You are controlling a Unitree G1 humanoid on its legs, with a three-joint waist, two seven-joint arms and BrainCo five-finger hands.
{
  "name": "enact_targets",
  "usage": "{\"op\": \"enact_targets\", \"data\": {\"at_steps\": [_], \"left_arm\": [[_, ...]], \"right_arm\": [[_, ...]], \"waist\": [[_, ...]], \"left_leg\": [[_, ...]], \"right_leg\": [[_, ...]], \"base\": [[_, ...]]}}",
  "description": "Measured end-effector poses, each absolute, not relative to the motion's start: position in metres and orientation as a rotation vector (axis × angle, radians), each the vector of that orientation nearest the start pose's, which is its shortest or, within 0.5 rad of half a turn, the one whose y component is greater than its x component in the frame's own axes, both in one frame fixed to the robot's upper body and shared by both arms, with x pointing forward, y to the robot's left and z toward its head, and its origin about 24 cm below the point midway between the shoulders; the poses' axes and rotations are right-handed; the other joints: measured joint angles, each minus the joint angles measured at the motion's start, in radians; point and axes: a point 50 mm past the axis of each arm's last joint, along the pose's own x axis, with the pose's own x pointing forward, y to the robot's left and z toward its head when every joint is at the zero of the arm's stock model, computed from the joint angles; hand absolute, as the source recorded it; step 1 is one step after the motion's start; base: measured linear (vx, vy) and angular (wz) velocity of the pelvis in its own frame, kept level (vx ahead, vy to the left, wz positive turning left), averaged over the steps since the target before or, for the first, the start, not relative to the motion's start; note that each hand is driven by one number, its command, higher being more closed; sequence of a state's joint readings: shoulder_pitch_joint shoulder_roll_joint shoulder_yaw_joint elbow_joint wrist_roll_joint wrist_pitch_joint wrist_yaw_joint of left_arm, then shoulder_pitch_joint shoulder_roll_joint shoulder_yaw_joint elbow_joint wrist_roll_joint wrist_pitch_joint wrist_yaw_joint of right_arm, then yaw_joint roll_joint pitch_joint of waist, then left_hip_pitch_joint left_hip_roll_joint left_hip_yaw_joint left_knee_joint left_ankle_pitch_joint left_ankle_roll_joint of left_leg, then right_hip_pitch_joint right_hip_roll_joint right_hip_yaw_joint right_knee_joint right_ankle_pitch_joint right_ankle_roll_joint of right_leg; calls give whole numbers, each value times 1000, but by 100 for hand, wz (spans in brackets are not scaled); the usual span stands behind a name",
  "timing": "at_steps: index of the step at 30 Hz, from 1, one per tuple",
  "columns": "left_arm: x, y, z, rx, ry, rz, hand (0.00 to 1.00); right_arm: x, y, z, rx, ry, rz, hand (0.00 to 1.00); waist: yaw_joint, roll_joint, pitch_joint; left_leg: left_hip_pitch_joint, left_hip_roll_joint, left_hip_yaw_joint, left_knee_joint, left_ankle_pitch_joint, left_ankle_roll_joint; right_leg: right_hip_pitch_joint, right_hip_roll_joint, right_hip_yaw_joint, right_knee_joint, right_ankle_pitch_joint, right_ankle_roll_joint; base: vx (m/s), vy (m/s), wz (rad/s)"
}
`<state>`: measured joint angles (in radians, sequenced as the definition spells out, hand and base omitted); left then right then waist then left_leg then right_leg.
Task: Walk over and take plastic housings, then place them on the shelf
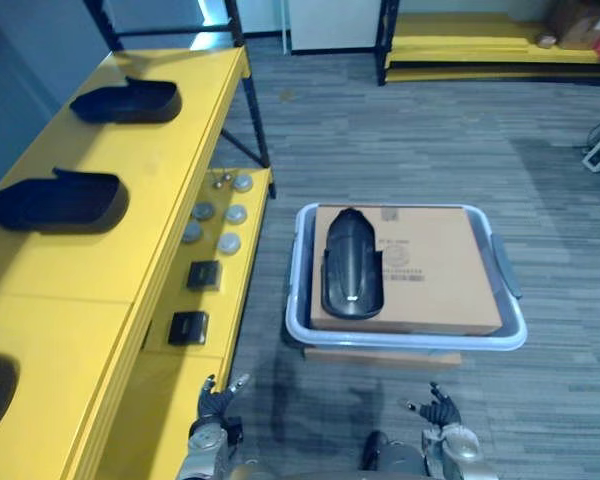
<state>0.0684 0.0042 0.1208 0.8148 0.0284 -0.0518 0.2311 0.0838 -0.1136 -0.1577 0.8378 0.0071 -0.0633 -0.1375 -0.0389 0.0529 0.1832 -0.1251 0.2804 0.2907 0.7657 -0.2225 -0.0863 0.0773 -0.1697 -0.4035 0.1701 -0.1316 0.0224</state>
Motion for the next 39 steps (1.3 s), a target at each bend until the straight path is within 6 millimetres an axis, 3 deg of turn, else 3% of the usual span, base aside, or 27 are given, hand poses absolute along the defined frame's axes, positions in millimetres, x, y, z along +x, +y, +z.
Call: {"op": "enact_targets", "data": {"at_steps": [2, 3, 4, 5, 6, 8, 11, 15, 19, 25, 30, 33, 39], "left_arm": [[144, 185, -133, 69, 838, 347, 0], [141, 185, -134, 60, 845, 353, 0], [137, 185, -135, 59, 855, 356, 0], [133, 191, -136, 76, 868, 364, 0], [135, 197, -134, 88, 858, 375, 0], [136, 205, -132, 101, 851, 390, 0], [135, 207, -133, 103, 856, 394, 0], [128, 210, -135, 104, 872, 411, 0], [122, 208, -137, 97, 891, 411, 0], [115, 207, -139, 95, 908, 411, 0], [101, 207, -143, 100, 944, 411, 0], [95, 206, -145, 99, 962, 406, 0], [93, 204, -146, 98, 969, 384, 0]], "right_arm": [[141, -228, -128, -70, 828, -383, 0], [141, -230, -128, -56, 824, -406, 0], [141, -233, -127, -56, 819, -417, 0], [143, -229, -128, -36, 823, -424, 0], [141, -222, -131, -4, 831, -430, 0], [137, -220, -133, 16, 841, -443, 0], [135, -226, -132, 50, 834, -498, 0], [131, -238, -129, 96, 815, -588, 0], [127, -250, -121, 122, 753, -683, 0], [130, -260, -104, 99, 649, -722, 0], [165, -262, -49, 19, 366, -660, 0], [182, -253, -24, -43, 238, -585, 0], [199, -236, -8, -132, 168, -490, 0]], "waist": [[5, -9, 6], [5, -4, 6], [6, 14, 3], [7, 12, 3], [1, -15, 1], [6, -45, -1], [4, -53, -4], [1, -61, -10], [-2, -66, -16], [-3, -85, -33], [-2, -85, -48], [-1, -87, -49], [0, -73, -62]], "left_leg": [[-54, -104, -71, -86, -26, -2], [-62, -168, -118, -233, -1, -20], [-53, -184, -144, -324, 76, -25], [-33, -188, -145, -339, 38, 57], [-33, -210, -151, -349, 41, 53], [-36, -235, -153, -369, 43, 56], [-16, -266, -165, -421, 60, 82], [38, -271, -163, -510, 98, 78], [120, -251, -153, -669, 178, 58], [185, -248, -137, -796, 244, 56], [204, -266, -112, -861, 281, 67], [198, -277, -110, -868, 287, 65], [167, -283, -157, -869, 290, 61]], "right_leg": [[21, -24, 29, 6, -4, 5], [38, -27, 49, 13, -20, 34], [40, -9, 56, 19, -30, 54], [51, -9, 81, 23, -57, 93], [50, -23, 89, 18, -57, 91], [47, -39, 105, 6, -59, 92], [70, -50, 104, -32, -45, 91], [94, -46, 108, -59, -25, 96], [93, -11, 131, -74, 20, 89], [89, -6, 163, -77, 27, 81], [67, -18, 186, -92, 31, 83], [67, -25, 187, -108, 23, 93], [45, -20, 170, -107, 0, 105]], "base": [[176, 157, -53], [163, 220, -47], [181, 256, -36], [154, 216, -5], [96, 120, 12], [126, 99, 21], [107, 49, 21], [53, -40, 0], [-8, -68, -12], [-39, -21, -13], [-85, 33, -18], [-111, 20, -6], [-63, 2, 9]]}}
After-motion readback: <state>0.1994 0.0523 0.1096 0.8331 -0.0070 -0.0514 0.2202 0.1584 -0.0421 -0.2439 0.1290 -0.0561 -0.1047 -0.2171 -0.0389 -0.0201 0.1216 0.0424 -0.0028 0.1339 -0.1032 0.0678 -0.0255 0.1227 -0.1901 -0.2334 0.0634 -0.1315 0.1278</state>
